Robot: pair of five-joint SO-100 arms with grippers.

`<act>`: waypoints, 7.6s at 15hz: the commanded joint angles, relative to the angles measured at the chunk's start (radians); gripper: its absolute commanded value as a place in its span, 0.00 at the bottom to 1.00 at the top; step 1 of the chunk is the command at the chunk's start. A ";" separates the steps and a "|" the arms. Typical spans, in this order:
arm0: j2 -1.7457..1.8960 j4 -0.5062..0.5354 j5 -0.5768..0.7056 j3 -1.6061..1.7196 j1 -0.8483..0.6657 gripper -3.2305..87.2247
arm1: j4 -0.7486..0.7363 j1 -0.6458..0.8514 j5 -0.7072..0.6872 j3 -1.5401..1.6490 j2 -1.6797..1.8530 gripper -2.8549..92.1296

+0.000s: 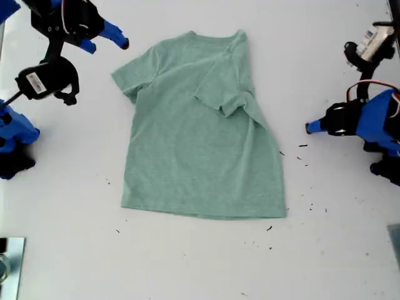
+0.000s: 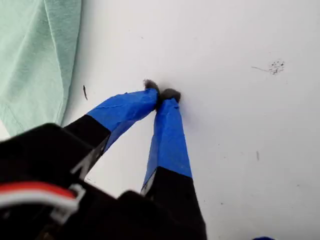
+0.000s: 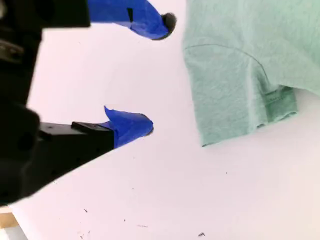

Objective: Fold t shirt

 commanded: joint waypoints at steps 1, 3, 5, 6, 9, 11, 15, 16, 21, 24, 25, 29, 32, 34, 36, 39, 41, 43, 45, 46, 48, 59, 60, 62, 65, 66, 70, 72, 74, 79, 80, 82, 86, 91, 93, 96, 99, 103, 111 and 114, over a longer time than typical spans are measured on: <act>-0.029 -0.129 0.005 0.098 -0.014 0.33 | 0.003 -0.003 0.000 0.020 0.008 0.05; -0.118 -0.268 -0.006 0.225 -0.006 0.33 | 0.003 -0.005 0.000 0.020 0.008 0.05; -0.225 -0.367 -0.028 0.285 0.015 0.33 | 0.003 -0.005 -0.002 0.020 0.008 0.05; -0.282 -0.396 -0.032 0.296 0.017 0.32 | 0.003 -0.005 -0.003 0.020 0.008 0.05; -0.344 -0.448 -0.026 0.302 0.012 0.03 | 0.003 -0.005 -0.005 0.020 0.009 0.05; -0.089 -0.400 -0.025 0.249 0.075 0.03 | 0.003 -0.005 -0.005 0.020 0.009 0.05; 0.021 -0.402 0.021 0.083 0.158 0.03 | 0.003 -0.005 -0.006 0.020 0.011 0.05; 0.020 -0.448 0.006 0.046 0.216 0.03 | 0.003 -0.005 -0.005 0.020 0.011 0.05; -0.451 -0.552 -0.003 -0.430 0.442 0.03 | 0.003 -0.005 0.000 0.020 0.008 0.05; -0.804 -0.442 0.049 -0.730 0.393 0.30 | 0.005 -0.005 0.003 0.020 0.008 0.05; -0.769 -0.403 0.080 -0.733 0.385 0.33 | 0.005 -0.005 0.002 0.021 0.008 0.05; -0.219 -0.209 0.101 -0.518 0.327 0.26 | 0.005 -0.005 0.002 0.021 0.008 0.05; 0.407 -0.518 0.023 0.436 0.249 0.11 | 0.005 -0.005 0.002 0.021 0.008 0.05; 0.738 -0.598 -0.117 0.870 0.272 0.03 | 0.003 -0.003 0.002 0.021 0.006 0.05; 0.853 -0.736 -0.359 1.181 0.476 0.03 | -0.002 -0.009 0.011 0.015 -0.005 0.05; 0.907 -0.742 -0.522 1.344 0.609 0.03 | 0.067 -0.121 0.078 -0.377 -0.405 0.05; 1.043 -0.699 -0.508 1.391 0.594 0.03 | 0.302 -0.181 0.055 -0.933 -0.848 0.24; 1.117 -0.681 -0.512 1.414 0.601 0.03 | 0.413 -0.285 0.101 -1.229 -1.080 0.35; 1.127 -0.678 -0.511 1.417 0.601 0.03 | 0.403 -0.390 0.164 -1.330 -1.270 0.36; 1.129 -0.678 -0.506 1.417 0.598 0.03 | 0.379 -0.437 0.206 -1.335 -1.361 0.36; 1.131 -0.680 -0.503 1.417 0.597 0.03 | 0.344 -0.520 0.265 -1.382 -1.534 0.34; 1.183 -0.666 -0.494 1.430 0.615 0.03 | -0.215 -0.664 0.403 -1.065 -1.859 0.02; 1.195 -0.661 -0.494 1.433 0.618 0.03 | -0.216 -0.670 0.413 -1.062 -1.861 0.02; 1.203 -0.660 -0.494 1.434 0.623 0.03 | 0.015 -0.670 0.391 -1.209 -1.838 0.02; 1.206 -0.658 -0.494 1.436 0.620 0.03 | 0.433 -0.661 0.272 -1.703 -1.833 0.02; 1.207 -0.658 -0.494 1.436 0.618 0.03 | 0.434 -0.660 0.239 -1.778 -1.815 0.02; 1.213 -0.657 -0.495 1.439 0.620 0.03 | 0.407 -0.643 0.172 -2.043 -1.862 0.02; 1.215 -0.657 -0.495 1.439 0.615 0.03 | 0.181 -0.607 0.086 -2.051 -1.939 0.02; 1.215 -0.655 -0.495 1.439 0.614 0.03 | -0.040 -0.566 0.064 -2.060 -2.074 0.02; 1.256 -0.640 -0.494 1.450 0.617 0.03 | -0.083 -0.523 -0.011 -2.134 -2.005 0.40; 1.258 -0.640 -0.494 1.450 0.617 0.03 | -0.021 -0.529 -0.009 -2.085 -1.862 0.39; 1.258 -0.640 -0.494 1.450 0.612 0.03 | 0.166 -0.535 0.035 -1.894 -1.600 0.37; 1.258 -0.640 -0.495 1.451 0.611 0.03 | -0.101 -0.347 0.051 -0.784 -0.916 0.12; 1.281 -0.638 -0.495 1.460 0.603 0.03 | -0.140 -0.195 0.067 -0.109 -0.342 0.06; 1.267 -0.612 -0.514 1.411 0.630 0.03 | -0.114 -0.143 0.041 -0.054 -0.273 0.06; 0.857 -0.364 -0.601 0.801 0.804 0.03 | -0.038 -0.129 0.051 -0.005 -0.107 0.06; 0.359 -0.063 -0.611 0.213 0.927 0.31 | -0.002 -0.129 0.055 0.012 -0.034 0.06; 0.170 -0.060 -0.604 0.114 0.957 0.37 | -0.002 -0.130 0.055 0.012 -0.032 0.06; -0.083 -0.483 -0.588 0.442 0.945 0.33 | -0.002 -0.143 0.055 0.014 -0.028 0.06; -0.199 -0.520 -0.614 0.420 0.957 0.03 | 0.008 -0.147 0.060 0.015 -0.009 0.06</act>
